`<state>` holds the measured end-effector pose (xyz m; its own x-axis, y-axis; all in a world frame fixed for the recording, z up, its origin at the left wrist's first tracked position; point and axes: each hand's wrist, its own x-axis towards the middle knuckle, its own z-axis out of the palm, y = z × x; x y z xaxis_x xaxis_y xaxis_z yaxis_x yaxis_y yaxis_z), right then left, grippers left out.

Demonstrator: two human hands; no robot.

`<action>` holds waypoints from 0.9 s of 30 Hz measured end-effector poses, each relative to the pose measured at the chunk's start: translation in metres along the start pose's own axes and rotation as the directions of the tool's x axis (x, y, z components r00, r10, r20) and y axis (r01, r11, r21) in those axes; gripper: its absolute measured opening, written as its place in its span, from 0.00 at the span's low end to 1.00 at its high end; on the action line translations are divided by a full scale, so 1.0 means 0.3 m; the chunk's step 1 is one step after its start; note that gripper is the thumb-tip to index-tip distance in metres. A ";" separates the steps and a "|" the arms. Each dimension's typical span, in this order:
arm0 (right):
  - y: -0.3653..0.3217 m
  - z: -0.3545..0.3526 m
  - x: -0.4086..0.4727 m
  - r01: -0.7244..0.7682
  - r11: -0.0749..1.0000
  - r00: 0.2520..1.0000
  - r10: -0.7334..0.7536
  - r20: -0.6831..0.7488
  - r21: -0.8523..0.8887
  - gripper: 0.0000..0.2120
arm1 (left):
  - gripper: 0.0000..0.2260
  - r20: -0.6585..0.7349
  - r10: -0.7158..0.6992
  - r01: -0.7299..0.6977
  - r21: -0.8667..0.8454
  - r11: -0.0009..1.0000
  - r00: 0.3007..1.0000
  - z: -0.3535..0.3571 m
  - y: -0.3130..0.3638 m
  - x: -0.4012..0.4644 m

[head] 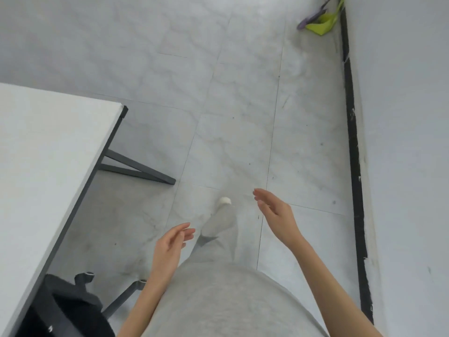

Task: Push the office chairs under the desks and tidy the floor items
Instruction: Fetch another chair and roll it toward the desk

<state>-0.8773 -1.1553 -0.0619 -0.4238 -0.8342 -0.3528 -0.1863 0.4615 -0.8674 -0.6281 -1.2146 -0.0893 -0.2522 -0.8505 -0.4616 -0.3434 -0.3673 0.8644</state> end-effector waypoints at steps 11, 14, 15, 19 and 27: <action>-0.235 -0.196 0.794 -0.137 0.988 0.986 0.143 -0.088 0.065 0.13 | 0.10 0.099 0.256 -0.263 0.064 0.963 0.962 0.110 0.757 1.079; -0.306 -0.232 1.054 -0.141 0.987 0.984 0.147 -0.101 0.071 0.12 | 0.10 0.089 0.276 -0.280 0.036 0.959 0.957 0.118 0.896 1.319; -0.331 -0.237 1.149 -0.148 0.986 0.984 0.154 -0.092 0.072 0.12 | 0.10 0.075 0.271 -0.274 0.042 0.961 0.960 0.118 0.925 1.392; -0.487 -0.217 1.598 -0.115 0.993 0.993 0.114 0.024 0.012 0.11 | 0.13 -0.044 0.180 -0.179 0.006 0.984 0.983 0.084 0.991 1.652; -1.131 0.087 2.463 0.234 0.960 0.829 -0.114 0.547 -0.154 0.12 | 0.13 -0.487 -0.123 0.004 -0.239 0.971 0.864 -0.117 1.119 1.970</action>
<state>-1.1041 -1.9363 -0.0374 0.1544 -0.9098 -0.3853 -0.4141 0.2945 -0.8613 -0.8607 -1.8537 -0.0649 0.2654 -0.8733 -0.4085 -0.1185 -0.4500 0.8851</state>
